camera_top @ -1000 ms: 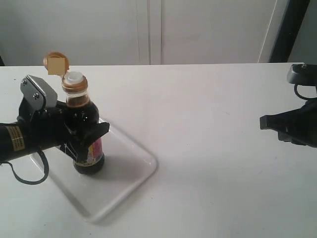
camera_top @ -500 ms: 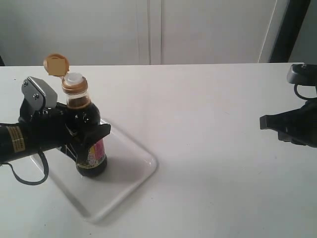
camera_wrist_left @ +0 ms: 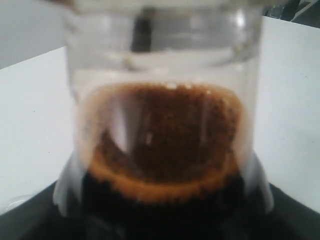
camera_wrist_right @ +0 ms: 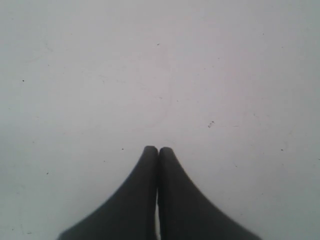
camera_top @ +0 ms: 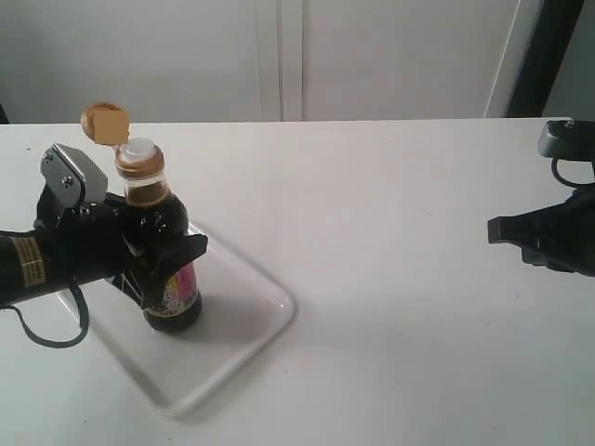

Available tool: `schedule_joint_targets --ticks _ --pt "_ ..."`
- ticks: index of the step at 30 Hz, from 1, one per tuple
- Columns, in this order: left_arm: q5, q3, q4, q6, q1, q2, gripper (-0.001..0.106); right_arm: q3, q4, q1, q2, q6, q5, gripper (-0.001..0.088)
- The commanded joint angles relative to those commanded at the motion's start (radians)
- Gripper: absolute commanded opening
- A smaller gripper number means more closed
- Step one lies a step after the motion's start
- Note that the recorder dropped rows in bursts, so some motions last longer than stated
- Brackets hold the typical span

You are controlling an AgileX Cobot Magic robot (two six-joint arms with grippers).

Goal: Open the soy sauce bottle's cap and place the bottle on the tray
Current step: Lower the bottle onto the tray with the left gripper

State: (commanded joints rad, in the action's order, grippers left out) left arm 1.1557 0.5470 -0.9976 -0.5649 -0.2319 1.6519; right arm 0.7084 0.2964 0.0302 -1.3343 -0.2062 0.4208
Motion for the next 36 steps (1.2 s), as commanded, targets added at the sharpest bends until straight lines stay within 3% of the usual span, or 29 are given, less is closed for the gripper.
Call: schedule_joint_targets --ticks 6,12,18,36 --pt "-0.01 0.0 -0.004 -0.024 0.002 0.0 0.072 0.0 0.0 0.0 0.0 0.0 0.0 0.0" --pt "-0.026 0.0 -0.006 -0.064 0.064 0.0 0.083 0.0 0.0 0.0 0.0 0.0 0.002 0.0" --pt "-0.021 0.0 -0.029 -0.072 0.069 0.0 0.105 0.0 0.0 0.0 0.0 0.0 0.002 0.0" --pt "-0.009 0.0 -0.128 -0.152 0.069 -0.005 0.105 0.0 0.0 0.0 0.0 0.0 0.002 0.0"
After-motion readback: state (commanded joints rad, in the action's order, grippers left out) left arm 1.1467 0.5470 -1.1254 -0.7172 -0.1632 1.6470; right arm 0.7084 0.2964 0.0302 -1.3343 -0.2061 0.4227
